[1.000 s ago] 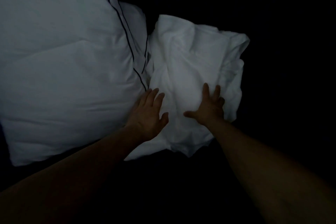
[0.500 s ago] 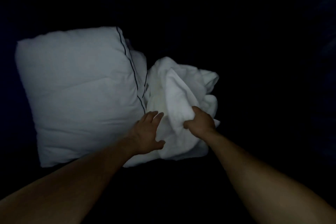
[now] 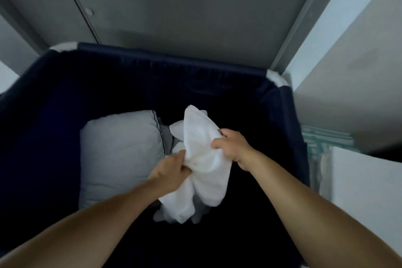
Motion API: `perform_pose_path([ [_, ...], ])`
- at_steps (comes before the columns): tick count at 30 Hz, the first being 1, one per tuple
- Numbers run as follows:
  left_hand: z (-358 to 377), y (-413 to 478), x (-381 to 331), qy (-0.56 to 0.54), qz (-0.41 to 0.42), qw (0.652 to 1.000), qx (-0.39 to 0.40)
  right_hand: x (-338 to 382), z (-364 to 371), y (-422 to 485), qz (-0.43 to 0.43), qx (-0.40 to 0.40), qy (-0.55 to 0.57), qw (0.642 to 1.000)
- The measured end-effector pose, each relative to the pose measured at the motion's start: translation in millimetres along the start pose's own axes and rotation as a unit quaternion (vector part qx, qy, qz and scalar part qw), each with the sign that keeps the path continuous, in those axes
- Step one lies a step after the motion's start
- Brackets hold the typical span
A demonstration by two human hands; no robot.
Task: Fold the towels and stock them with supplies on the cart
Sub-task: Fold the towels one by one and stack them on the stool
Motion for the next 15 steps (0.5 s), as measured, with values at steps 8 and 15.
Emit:
perform_pose_path([
  [8, -105, -71, -115, -0.168, -0.032, 0.968, -0.184, 61, -53, -97, -0.126, 0.034, 0.002, 0.991],
  [15, -185, -157, -236, -0.226, 0.102, 0.941, -0.232, 119, -91, -178, -0.346, -0.008, -0.007, 0.938],
])
Point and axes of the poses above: each hand's wrist, its own y-axis towards the middle knuckle, its own z-axis out of the palm, x = y × z, the point moved 3 cm from there along y, towards the middle knuckle, and after that the axes turned 12 degrees about -z, right-handed, at the moved point
